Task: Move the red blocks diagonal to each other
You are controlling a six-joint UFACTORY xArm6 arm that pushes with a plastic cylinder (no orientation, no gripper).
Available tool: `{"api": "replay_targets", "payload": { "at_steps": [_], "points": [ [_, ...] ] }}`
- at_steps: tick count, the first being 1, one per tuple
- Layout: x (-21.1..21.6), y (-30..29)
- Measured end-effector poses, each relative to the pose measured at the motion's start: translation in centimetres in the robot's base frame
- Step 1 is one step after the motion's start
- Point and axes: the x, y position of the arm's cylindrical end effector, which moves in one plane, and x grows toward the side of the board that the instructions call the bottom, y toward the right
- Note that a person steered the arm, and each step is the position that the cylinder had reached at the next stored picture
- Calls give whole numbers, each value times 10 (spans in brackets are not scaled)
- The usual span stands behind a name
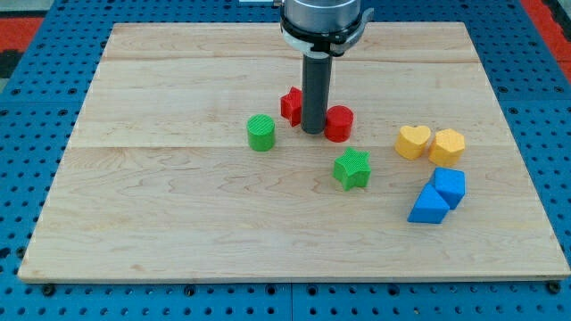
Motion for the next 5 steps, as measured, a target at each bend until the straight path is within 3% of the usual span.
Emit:
{"api": "replay_targets", "payload": {
  "at_steps": [5],
  "points": [
    [-31, 12]
  ]
}}
